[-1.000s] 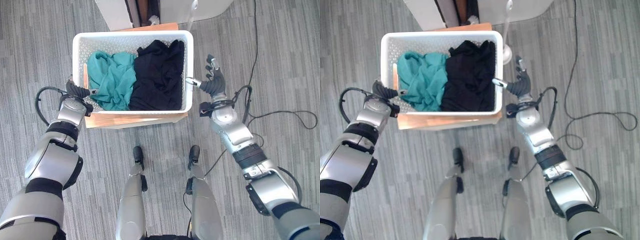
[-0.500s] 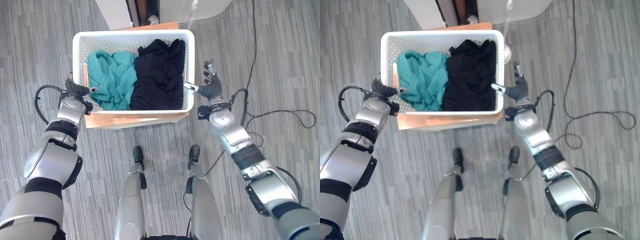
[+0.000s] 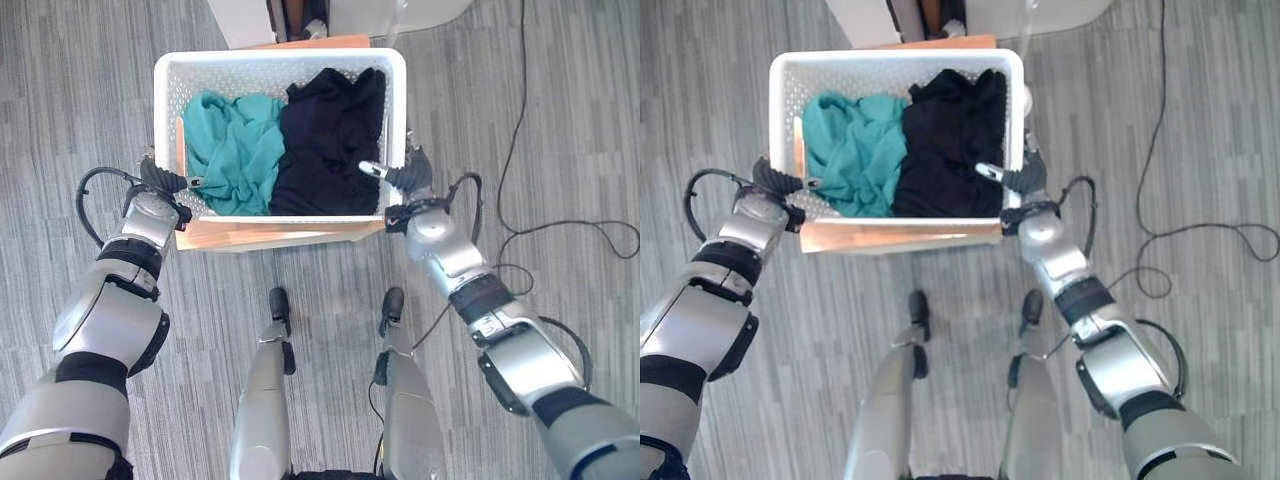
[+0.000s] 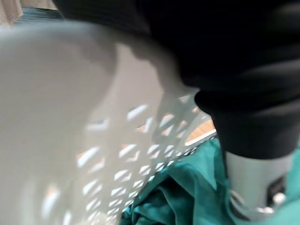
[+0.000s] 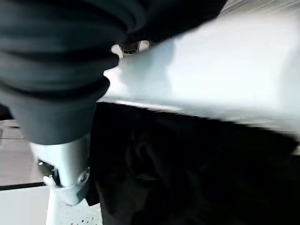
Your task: Grab the laundry basket,head to the washer,open it,put in the laundry and shut it.
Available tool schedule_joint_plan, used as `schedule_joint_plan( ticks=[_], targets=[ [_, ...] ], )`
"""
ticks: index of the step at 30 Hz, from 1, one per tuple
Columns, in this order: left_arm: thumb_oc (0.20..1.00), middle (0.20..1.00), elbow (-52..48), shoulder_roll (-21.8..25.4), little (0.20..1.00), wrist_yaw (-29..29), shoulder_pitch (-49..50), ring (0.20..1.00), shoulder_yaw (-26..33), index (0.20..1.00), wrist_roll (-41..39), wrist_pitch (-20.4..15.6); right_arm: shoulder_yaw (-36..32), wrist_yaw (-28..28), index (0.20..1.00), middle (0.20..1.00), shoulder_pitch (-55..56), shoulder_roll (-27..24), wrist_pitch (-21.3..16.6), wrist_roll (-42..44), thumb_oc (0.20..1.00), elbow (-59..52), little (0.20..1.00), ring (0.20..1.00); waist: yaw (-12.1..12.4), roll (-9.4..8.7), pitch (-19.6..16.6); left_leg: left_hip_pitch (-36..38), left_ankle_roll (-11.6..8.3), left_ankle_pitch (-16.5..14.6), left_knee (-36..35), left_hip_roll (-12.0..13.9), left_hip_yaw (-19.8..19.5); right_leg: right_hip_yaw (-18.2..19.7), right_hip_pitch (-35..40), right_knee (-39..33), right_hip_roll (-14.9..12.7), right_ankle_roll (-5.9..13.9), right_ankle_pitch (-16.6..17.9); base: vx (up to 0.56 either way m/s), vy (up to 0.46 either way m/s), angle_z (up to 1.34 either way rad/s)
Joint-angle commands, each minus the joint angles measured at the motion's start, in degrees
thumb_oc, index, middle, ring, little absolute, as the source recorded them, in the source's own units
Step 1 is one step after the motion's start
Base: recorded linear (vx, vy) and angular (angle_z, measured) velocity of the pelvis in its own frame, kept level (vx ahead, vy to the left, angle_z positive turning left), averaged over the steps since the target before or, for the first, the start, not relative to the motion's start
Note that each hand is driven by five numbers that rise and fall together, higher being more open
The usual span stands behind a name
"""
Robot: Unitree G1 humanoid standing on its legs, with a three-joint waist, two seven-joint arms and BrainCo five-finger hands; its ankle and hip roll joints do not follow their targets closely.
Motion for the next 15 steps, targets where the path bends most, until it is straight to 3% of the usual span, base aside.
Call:
schedule_joint_plan(
  ticks=[1,3,4,14,15],
  targets=[
    [1.0,1.0,3.6,-2.6,1.0,-1.3,1.6,1.0,-0.8,1.0,0.3,-1.4,-1.2,0.0,1.0,1.0,-0.4,-1.8,-2.6,0.6,1.0,-1.6,1.0,1.0,0.9,1.64,-1.9,-2.4,-1.68,-2.4,0.5,1.3,-5.0,2.6,0.6,5.0,-2.6,2.32,-6.3,-0.07,0.04,0.01],
    [1.0,1.0,3.9,-2.5,1.0,-1.3,1.3,1.0,-1.1,1.0,0.1,-1.5,-1.0,-0.1,1.0,1.0,-1.2,-2.0,-2.6,0.8,1.0,-1.5,1.0,1.0,1.0,1.74,-2.3,-1.8,-1.98,-4.2,0.9,1.5,-5.3,2.9,1.3,5.2,-2.5,2.66,-7.7,0.07,0.024,-0.02],
    [1.0,1.0,3.9,-2.4,1.0,-1.4,1.4,1.0,-1.4,1.0,-0.1,-1.6,-1.0,-0.2,1.0,1.0,-2.1,-2.5,-2.6,0.9,1.0,-1.3,1.0,1.0,0.9,1.62,-2.0,-2.4,-1.53,-2.8,1.1,1.3,-5.0,2.7,0.9,5.1,-2.7,2.41,-6.3,0.03,0.014,0.01],
    [1.0,1.0,3.0,-2.6,1.0,-1.3,0.9,1.0,-2.5,1.0,-0.4,-2.3,0.4,0.9,1.0,1.0,-4.4,-2.5,-2.6,3.1,1.0,1.3,1.0,1.0,0.8,1.24,-1.8,-2.5,-1.47,-3.1,1.7,1.1,-4.8,2.7,0.5,5.8,-3.0,2.43,-6.2,0.0,0.002,0.0],
    [1.0,1.0,2.5,-2.4,1.0,-1.3,0.7,1.0,-2.6,1.0,-0.2,-2.4,0.6,1.1,1.0,1.0,-4.3,-2.5,-2.6,3.3,1.0,1.5,1.0,1.0,0.9,1.4,-2.0,-2.0,-1.88,-4.9,1.9,1.3,-5.1,2.9,0.8,6.1,-2.8,2.73,-7.6,0.0,0.0,0.0]
  ],
)
